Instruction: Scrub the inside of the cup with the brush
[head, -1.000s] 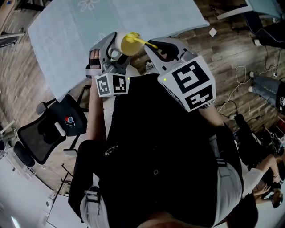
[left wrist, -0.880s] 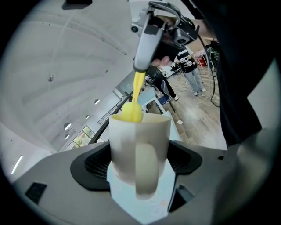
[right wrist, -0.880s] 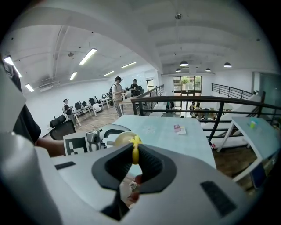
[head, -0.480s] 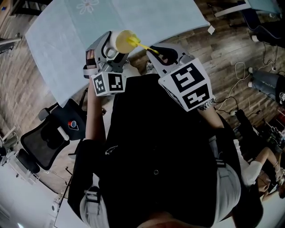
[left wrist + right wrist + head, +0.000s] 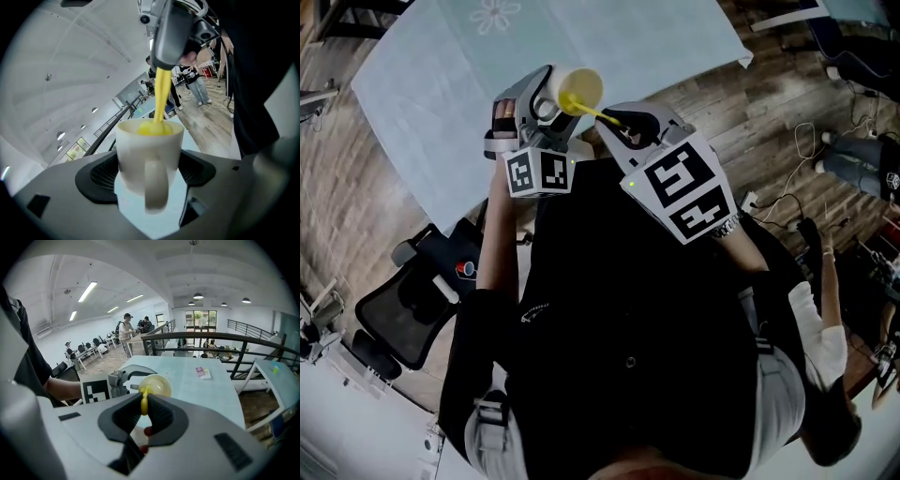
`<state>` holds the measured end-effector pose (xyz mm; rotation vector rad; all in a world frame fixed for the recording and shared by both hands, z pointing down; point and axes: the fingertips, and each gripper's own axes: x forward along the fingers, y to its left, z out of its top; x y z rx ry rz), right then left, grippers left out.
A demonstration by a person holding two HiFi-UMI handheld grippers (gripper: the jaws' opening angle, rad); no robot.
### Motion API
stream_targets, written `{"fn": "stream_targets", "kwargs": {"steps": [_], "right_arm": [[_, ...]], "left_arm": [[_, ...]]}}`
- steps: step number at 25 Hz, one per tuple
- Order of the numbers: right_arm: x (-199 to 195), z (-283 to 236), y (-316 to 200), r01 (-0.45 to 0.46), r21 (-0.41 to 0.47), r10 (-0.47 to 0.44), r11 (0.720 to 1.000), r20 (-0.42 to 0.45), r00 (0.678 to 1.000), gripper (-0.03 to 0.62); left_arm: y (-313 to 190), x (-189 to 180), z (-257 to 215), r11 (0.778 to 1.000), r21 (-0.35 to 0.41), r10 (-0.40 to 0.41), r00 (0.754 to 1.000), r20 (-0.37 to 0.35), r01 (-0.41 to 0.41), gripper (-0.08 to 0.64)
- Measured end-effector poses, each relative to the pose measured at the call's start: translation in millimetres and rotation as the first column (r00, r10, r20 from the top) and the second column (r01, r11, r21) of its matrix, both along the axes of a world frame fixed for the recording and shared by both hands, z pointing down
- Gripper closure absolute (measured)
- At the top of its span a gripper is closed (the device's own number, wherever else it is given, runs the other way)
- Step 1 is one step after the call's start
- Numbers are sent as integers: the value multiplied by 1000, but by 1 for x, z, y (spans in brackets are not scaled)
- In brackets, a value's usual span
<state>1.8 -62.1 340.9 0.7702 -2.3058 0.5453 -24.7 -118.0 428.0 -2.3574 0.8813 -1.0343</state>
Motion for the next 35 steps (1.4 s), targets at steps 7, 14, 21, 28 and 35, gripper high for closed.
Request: {"fn": "stream_targets", "kwargs": {"steps": [7,14,21,28,35], "right_arm": [[-31,-11,-36,-82,17,82,996,-2,997,552],[-48,0,-55,-235,32,234,971,28,972,552],[-57,-10,-70,-399,114,383,910,141,913,552],[-53,-26,-86,-510,217,466,833,222,856,552],[-55,-12,-84,-530,222,499,818,182,847,552]], "left_arm": [[-13,-24,5,998,-25,56,997,-43,-57,164],[-25,-52,24,995,-99,12,980,-200,-33,164],[-52,-85,40,973,-227,-131,919,-371,47,164],[-98,-124,77,930,-339,-304,809,-503,139,164],[-149,-154,124,894,-363,-435,705,-560,263,164]]}}
